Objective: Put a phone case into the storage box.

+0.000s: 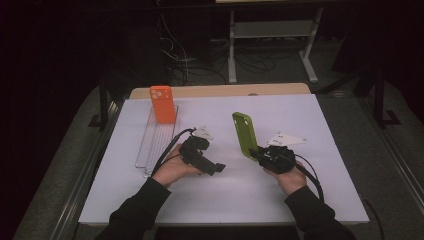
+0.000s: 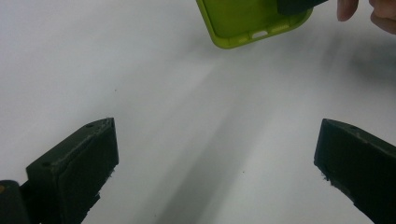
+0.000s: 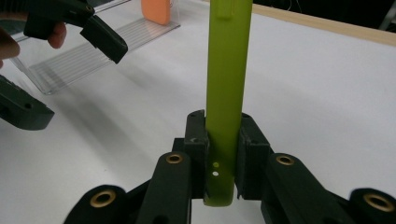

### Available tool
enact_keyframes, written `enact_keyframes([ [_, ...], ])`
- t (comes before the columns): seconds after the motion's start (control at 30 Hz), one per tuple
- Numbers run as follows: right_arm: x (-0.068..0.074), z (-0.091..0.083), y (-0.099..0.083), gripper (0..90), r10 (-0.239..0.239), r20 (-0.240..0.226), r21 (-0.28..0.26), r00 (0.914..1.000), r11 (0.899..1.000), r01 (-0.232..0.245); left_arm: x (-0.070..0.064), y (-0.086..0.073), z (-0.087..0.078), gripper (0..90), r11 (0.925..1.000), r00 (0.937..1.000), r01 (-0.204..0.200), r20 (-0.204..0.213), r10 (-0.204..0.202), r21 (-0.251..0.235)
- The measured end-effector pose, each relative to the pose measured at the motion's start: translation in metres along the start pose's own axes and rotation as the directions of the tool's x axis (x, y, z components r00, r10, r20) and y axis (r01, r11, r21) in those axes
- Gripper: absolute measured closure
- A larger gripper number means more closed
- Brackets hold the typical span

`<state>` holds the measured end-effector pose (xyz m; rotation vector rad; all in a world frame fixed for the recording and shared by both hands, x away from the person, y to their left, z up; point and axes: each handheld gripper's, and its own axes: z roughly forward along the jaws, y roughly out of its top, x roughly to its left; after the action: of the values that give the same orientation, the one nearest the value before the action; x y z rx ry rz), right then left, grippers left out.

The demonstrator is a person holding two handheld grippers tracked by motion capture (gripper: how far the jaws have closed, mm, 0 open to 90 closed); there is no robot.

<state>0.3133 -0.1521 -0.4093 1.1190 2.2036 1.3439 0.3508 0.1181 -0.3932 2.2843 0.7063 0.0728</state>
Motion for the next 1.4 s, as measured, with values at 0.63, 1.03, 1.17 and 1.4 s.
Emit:
enact_keyframes([
  [0.63, 0.004, 0.003, -0.001, 76.2, 0.009, -0.028, -0.001, 0.9996, 1.000, -0.009, 0.005, 0.011, -0.013, 0.0, 0.9919, 0.9986, 0.050, 0.023, -0.048, -0.117],
  [1.03, 0.020, 0.012, -0.002, 76.2, -0.009, -0.070, 0.010, 0.9975, 1.000, 0.009, 0.005, 0.019, -0.028, 0.0, 0.9756, 0.9971, 0.075, 0.026, -0.071, -0.206],
  [1.17, 0.026, 0.015, -0.002, 76.2, -0.016, -0.083, 0.014, 0.9965, 1.000, 0.017, 0.007, 0.018, -0.029, 0.0, 0.9740, 0.9965, 0.083, 0.024, -0.080, -0.211],
  [1.4, 0.038, 0.019, -0.003, 76.2, -0.034, -0.108, 0.018, 0.9936, 0.999, 0.037, 0.008, 0.017, -0.028, 0.0, 0.9721, 0.9958, 0.092, 0.028, -0.088, -0.216],
])
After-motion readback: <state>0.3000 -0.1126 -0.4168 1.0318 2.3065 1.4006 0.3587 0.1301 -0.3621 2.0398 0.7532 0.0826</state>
